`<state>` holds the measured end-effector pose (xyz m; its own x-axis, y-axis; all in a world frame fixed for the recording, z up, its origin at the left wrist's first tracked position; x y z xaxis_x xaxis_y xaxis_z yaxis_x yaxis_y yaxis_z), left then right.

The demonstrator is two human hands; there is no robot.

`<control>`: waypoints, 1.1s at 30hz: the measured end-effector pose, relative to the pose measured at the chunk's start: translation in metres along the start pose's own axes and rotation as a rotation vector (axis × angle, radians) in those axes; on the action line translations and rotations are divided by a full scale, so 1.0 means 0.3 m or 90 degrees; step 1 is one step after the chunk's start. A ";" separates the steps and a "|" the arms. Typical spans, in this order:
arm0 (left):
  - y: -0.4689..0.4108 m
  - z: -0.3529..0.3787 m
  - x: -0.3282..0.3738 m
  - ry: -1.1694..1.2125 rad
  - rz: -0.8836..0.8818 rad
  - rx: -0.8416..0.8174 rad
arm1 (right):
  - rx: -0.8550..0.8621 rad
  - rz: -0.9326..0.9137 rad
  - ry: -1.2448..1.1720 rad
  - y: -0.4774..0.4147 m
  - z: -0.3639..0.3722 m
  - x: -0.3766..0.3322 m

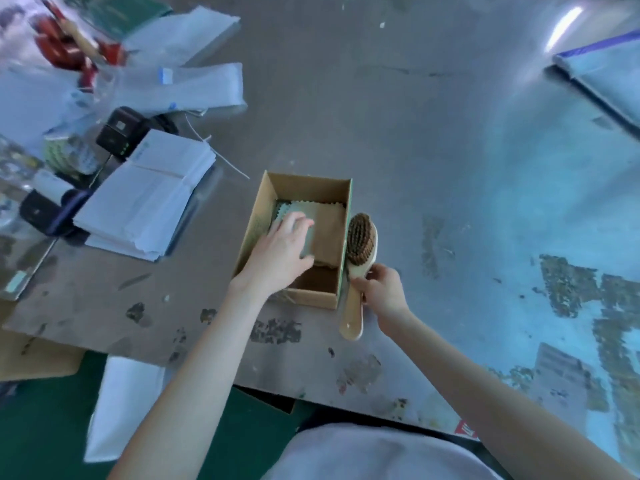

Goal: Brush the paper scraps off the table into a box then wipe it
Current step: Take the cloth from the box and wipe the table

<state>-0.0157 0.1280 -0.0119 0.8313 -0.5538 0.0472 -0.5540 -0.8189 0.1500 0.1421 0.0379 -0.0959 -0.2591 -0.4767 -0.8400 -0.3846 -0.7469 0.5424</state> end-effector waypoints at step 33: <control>0.058 -0.264 0.282 0.635 -0.077 0.187 | -0.389 0.052 -0.469 0.179 -0.125 -0.231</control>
<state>0.0486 0.0787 0.0729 0.4676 -0.1998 0.8611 -0.3425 -0.9390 -0.0319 0.1726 0.0135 -0.0089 -0.8364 -0.2822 -0.4699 0.1330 -0.9362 0.3255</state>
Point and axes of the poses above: each hand's wrist, its own y-axis away from the middle knuckle, its own z-axis out of the palm, x = y × z, the point moved 4 cm from there along -y, towards the middle knuckle, and after that the axes turned 15 degrees about -y, right-handed, at the moved point
